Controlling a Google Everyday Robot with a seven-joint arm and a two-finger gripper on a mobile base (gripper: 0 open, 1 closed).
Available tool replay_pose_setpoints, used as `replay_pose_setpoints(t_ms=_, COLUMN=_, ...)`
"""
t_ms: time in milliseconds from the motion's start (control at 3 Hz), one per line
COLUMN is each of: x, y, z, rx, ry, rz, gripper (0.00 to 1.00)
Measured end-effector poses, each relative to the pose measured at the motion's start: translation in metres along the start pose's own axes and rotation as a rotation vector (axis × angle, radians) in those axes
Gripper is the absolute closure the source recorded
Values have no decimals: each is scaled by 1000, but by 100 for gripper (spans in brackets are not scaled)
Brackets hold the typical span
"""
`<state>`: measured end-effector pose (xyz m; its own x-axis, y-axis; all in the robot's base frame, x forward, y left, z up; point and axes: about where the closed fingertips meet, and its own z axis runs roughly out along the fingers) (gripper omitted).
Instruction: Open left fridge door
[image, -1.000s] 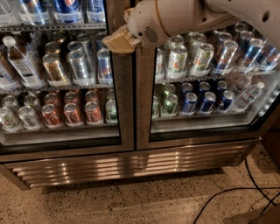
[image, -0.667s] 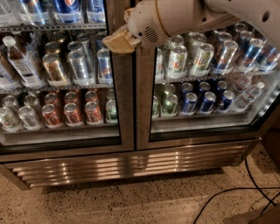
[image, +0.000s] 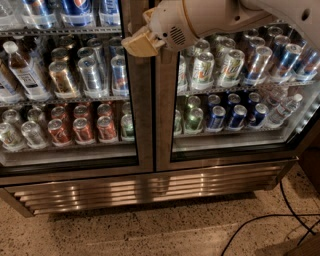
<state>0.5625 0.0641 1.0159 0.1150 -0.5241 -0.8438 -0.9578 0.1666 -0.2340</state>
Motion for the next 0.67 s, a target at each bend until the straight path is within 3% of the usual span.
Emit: replay_pose_setpoints(t_ms=667, x=2, y=-14, z=-6, rx=0, ry=0, rz=0, gripper=100)
